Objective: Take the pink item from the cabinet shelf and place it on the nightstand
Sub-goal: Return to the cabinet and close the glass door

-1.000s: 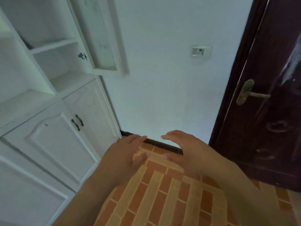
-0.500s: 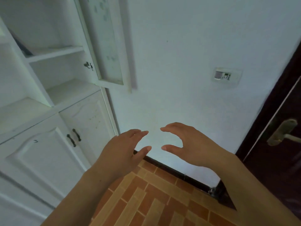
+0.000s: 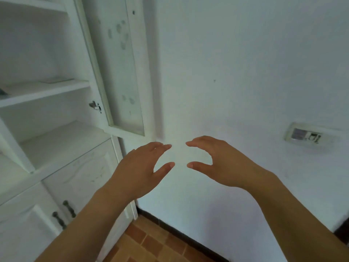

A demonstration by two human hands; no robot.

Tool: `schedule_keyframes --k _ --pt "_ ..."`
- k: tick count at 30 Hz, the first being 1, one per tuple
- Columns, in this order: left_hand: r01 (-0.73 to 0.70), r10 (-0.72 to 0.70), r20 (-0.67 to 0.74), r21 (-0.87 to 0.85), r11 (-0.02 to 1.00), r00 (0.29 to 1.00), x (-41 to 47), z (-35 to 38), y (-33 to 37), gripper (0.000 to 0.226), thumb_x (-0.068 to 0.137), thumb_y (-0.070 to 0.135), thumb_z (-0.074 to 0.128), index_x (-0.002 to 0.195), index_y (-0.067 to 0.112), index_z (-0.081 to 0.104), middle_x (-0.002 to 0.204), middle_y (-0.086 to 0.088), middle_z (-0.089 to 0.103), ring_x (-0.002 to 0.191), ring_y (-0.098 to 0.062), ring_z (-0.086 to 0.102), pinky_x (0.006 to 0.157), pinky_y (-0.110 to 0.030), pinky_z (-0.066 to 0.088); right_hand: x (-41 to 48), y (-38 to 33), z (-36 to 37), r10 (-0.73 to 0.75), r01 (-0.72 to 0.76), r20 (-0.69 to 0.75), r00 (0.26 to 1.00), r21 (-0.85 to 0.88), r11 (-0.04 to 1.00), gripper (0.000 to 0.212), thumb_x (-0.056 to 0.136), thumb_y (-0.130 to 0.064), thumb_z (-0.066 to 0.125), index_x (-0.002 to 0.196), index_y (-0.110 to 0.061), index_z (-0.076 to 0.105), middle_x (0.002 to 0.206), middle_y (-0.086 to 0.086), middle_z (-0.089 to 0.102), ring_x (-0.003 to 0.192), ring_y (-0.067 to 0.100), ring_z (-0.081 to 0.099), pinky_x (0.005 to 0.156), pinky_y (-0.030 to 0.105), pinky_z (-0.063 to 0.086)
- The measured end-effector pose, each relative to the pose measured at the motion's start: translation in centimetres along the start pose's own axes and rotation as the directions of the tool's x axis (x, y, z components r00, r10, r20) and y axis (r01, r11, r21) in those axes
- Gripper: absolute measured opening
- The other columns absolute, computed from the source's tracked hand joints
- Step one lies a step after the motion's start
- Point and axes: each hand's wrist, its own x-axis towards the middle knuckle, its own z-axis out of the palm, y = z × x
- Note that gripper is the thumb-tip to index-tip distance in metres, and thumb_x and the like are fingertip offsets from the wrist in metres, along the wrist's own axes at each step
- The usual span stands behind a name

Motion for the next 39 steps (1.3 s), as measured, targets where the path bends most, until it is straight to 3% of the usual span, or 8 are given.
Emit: schedule_keyframes --k 12,16,18,21,24,28,32,39 --pt "0.034 -0.030 -0.128 0.030 0.999 0.991 13.1 -1.8 -7.8 0.051 0.088 0.054 0.037 0.137 0.041 0.030 0.146 0.015 0.033 0.118 -0.008 0.048 0.095 -0.027 0.035 16.0 4.4 1.3 -0.097 0.107 -0.093 0.991 0.105 0.989 0.051 0.084 -0.049 0.054 0.131 -0.036 0.040 0.134 -0.017 0.044 0.119 0.004 0.043 0.099 0.023 0.035" --pt "0.074 -0.059 -0.173 0.079 0.994 0.983 16.8 -2.8 -9.9 0.054 0.088 0.054 0.038 0.139 0.039 0.027 0.148 0.012 0.030 0.133 -0.010 0.031 0.102 -0.031 0.031 21.4 5.5 0.6 -0.165 0.187 -0.140 0.976 0.159 0.970 0.051 0.084 -0.046 0.056 0.131 -0.034 0.041 0.133 -0.016 0.045 0.117 0.004 0.044 0.099 0.024 0.038" --pt "0.112 -0.090 -0.200 0.099 0.989 0.976 18.8 -3.5 -11.0 0.055 0.088 0.054 0.039 0.140 0.038 0.027 0.148 0.008 0.031 0.133 -0.013 0.032 0.104 -0.033 0.031 23.9 6.0 0.3 -0.193 0.225 -0.164 0.967 0.200 0.954 0.051 0.083 -0.046 0.057 0.130 -0.033 0.043 0.132 -0.015 0.046 0.114 0.003 0.045 0.099 0.026 0.039" --pt "0.188 -0.149 -0.259 0.131 0.973 0.954 21.4 -4.8 -12.3 0.056 0.087 0.056 0.039 0.139 0.039 0.026 0.149 0.008 0.030 0.133 -0.014 0.032 0.105 -0.036 0.031 27.3 7.1 -0.2 -0.256 0.302 -0.211 0.943 0.223 0.927 0.051 0.083 -0.045 0.057 0.130 -0.031 0.044 0.131 -0.014 0.047 0.109 -0.001 0.043 0.095 0.022 0.038" --pt "0.220 -0.178 -0.320 0.103 0.970 0.931 23.8 -6.3 -13.3 0.057 0.087 0.054 0.041 0.140 0.038 0.026 0.150 0.007 0.029 0.134 -0.014 0.030 0.106 -0.038 0.029 30.5 8.3 -0.4 -0.283 0.353 -0.268 0.921 0.265 0.897 0.050 0.084 -0.042 0.057 0.131 -0.031 0.043 0.133 -0.013 0.046 0.116 0.003 0.044 0.097 0.023 0.038" --pt "0.226 -0.203 -0.456 -0.005 0.974 0.866 26.4 -8.3 -13.7 0.059 0.088 0.047 0.044 0.142 0.028 0.027 0.148 0.002 0.032 0.133 -0.015 0.032 0.104 -0.027 0.024 33.9 8.9 -0.1 -0.303 0.404 -0.331 0.894 0.299 0.865 0.053 0.085 -0.042 0.057 0.134 -0.031 0.039 0.138 -0.012 0.042 0.122 0.006 0.042 0.102 0.032 0.039" --pt "0.248 -0.185 -0.541 0.047 0.968 0.821 28.4 -10.2 -13.5 0.062 0.089 0.049 0.043 0.143 0.026 0.024 0.149 0.001 0.031 0.134 -0.015 0.030 0.100 -0.024 0.022 36.4 8.4 -0.2 -0.325 0.457 -0.376 0.868 0.346 0.819 0.058 0.084 -0.043 0.057 0.137 -0.033 0.034 0.140 -0.012 0.040 0.124 0.006 0.040 0.103 0.037 0.040" --pt "0.325 -0.253 -0.611 0.008 0.946 0.750 31.4 -12.9 -12.2 0.073 0.086 0.054 0.044 0.146 0.025 0.013 0.153 -0.001 0.022 0.138 -0.019 0.025 0.109 -0.036 0.023 39.5 7.3 -0.5 -0.322 0.517 -0.439 0.839 0.459 0.723 0.066 0.082 -0.044 0.058 0.139 -0.031 0.029 0.142 -0.011 0.035 0.123 0.007 0.042 0.100 0.038 0.044"
